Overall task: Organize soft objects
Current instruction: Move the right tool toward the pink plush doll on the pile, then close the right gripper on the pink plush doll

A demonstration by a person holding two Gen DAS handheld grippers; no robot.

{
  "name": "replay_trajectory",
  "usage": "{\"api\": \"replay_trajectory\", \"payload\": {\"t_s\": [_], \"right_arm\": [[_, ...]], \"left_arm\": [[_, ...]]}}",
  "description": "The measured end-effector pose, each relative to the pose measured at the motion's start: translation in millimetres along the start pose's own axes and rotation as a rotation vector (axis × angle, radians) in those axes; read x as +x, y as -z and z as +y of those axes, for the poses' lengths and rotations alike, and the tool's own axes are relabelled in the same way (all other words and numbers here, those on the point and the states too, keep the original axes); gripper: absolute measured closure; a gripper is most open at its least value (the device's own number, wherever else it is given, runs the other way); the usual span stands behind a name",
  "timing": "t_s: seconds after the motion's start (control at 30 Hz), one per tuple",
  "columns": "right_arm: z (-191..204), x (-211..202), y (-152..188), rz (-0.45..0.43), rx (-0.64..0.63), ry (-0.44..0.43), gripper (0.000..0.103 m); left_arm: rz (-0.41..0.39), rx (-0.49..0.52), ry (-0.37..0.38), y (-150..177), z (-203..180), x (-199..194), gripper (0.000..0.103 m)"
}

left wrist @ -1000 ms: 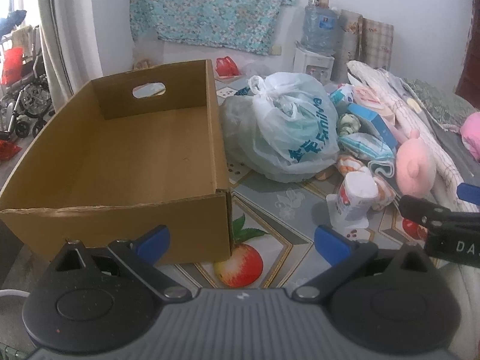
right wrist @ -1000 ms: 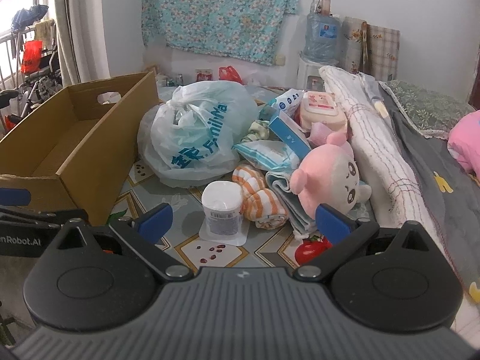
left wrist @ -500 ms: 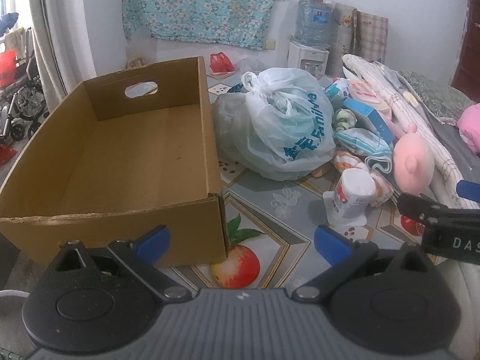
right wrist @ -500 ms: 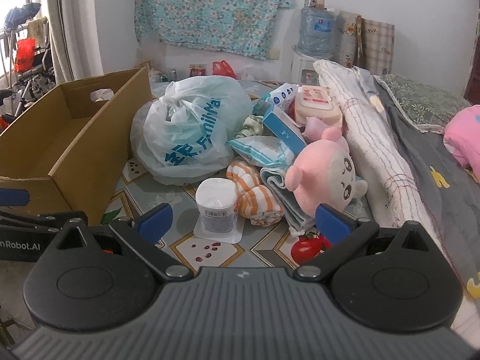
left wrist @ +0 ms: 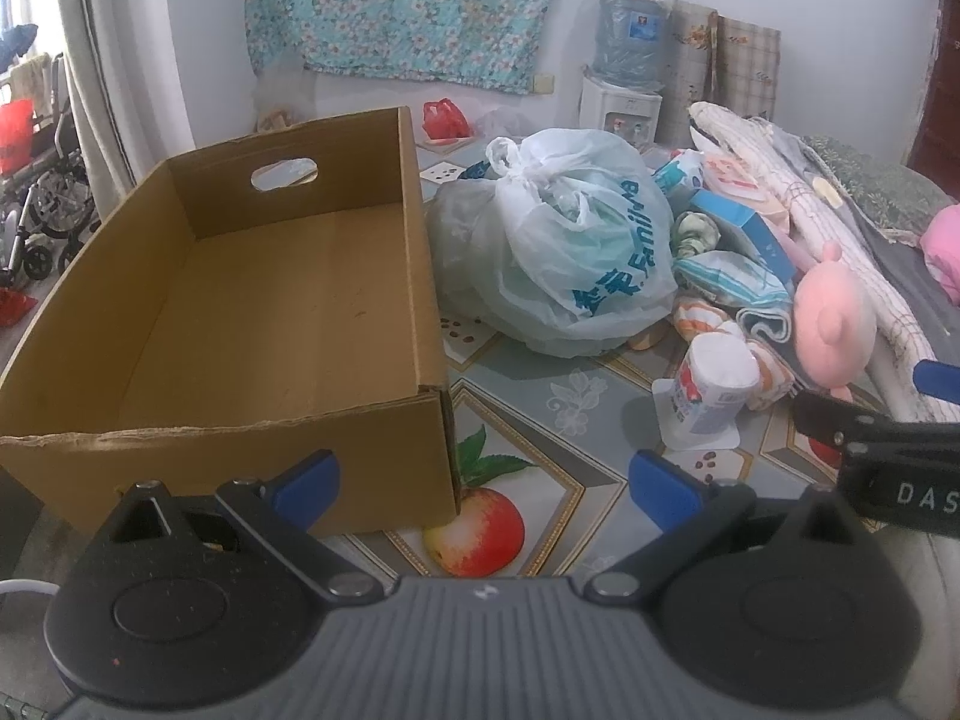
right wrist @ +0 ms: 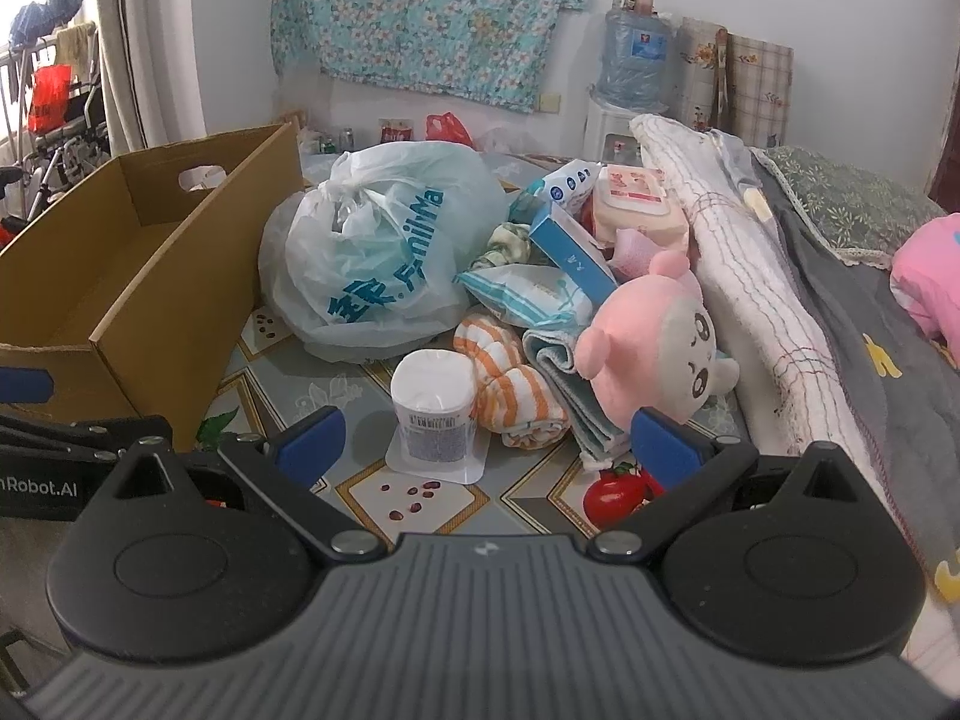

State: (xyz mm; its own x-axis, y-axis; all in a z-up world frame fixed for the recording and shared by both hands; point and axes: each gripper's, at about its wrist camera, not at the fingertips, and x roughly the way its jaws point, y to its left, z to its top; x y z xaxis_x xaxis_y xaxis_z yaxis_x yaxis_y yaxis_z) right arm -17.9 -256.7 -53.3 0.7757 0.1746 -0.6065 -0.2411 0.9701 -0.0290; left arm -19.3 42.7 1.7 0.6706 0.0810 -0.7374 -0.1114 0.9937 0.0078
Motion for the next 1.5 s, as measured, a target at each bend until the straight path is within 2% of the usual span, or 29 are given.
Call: {"api": "replay_trajectory", "payload": {"t_s": [1.17, 1.33, 1.5], "right_arm": [[6.1, 8.1, -1.2, 0.029, -0.002, -0.009, 0.001], [-7.8, 1.1, 1.6, -0.015, 0.038, -0.009, 0.001], [-51.3, -15.4, 18.7, -0.135, 0.125, 0.022, 0.001]], "left_arm": [[0.029, -0.019, 0.004, 0.1, 4.7, 9.4, 0.000], [0.011, -0.004, 0.025, 1.2, 1.2, 7.6, 0.000], [-0.053, 0.077, 0.097, 2.5, -21.9, -0.8, 0.000]]}}
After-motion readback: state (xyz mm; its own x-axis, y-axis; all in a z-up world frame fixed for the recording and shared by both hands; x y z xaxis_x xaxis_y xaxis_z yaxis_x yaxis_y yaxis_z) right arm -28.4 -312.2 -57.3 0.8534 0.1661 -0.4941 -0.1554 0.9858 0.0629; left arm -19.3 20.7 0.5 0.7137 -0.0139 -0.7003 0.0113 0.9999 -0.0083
